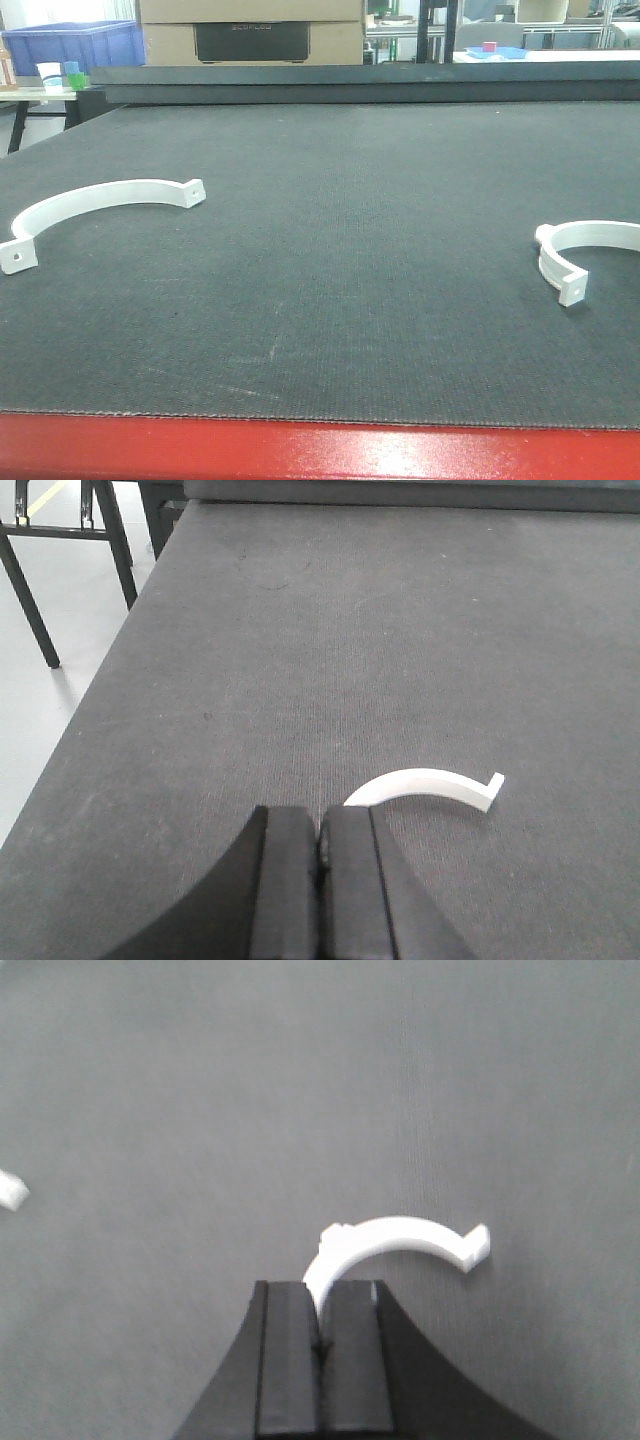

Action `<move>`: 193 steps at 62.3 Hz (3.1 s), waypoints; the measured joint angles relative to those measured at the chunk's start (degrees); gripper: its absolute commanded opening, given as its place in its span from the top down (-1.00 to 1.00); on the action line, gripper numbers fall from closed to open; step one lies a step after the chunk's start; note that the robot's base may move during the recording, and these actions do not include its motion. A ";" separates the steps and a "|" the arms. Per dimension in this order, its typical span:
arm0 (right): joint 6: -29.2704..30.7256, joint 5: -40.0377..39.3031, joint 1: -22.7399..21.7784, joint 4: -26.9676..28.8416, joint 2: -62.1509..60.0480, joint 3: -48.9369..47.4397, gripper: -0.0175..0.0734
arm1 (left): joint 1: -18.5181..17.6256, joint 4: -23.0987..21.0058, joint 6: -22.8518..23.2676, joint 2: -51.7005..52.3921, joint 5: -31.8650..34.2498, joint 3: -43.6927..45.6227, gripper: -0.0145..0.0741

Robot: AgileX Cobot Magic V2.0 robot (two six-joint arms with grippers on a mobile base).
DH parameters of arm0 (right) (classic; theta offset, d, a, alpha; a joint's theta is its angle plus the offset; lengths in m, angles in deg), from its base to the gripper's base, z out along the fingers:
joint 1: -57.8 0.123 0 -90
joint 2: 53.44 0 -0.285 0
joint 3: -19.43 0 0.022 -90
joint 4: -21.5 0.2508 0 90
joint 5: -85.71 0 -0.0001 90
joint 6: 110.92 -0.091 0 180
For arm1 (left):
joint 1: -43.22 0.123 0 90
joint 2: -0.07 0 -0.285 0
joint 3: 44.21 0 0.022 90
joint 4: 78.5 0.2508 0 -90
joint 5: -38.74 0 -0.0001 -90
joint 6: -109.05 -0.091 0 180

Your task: Grab PVC pipe and place in blue bin

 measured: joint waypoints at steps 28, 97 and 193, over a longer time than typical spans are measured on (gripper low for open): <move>3.33 -4.55 11.09 0.11 11.55 -0.08 0.98 | 0.00 0.14 0.00 -0.56 7.15 0.13 0.92; 3.70 -1.51 11.99 -1.48 27.52 -5.97 0.12 | 0.00 -0.54 0.00 -21.66 1.95 9.86 0.12; 3.38 -1.97 14.34 -7.50 38.94 -9.29 0.31 | 0.00 -0.54 0.00 -27.67 2.20 11.92 0.12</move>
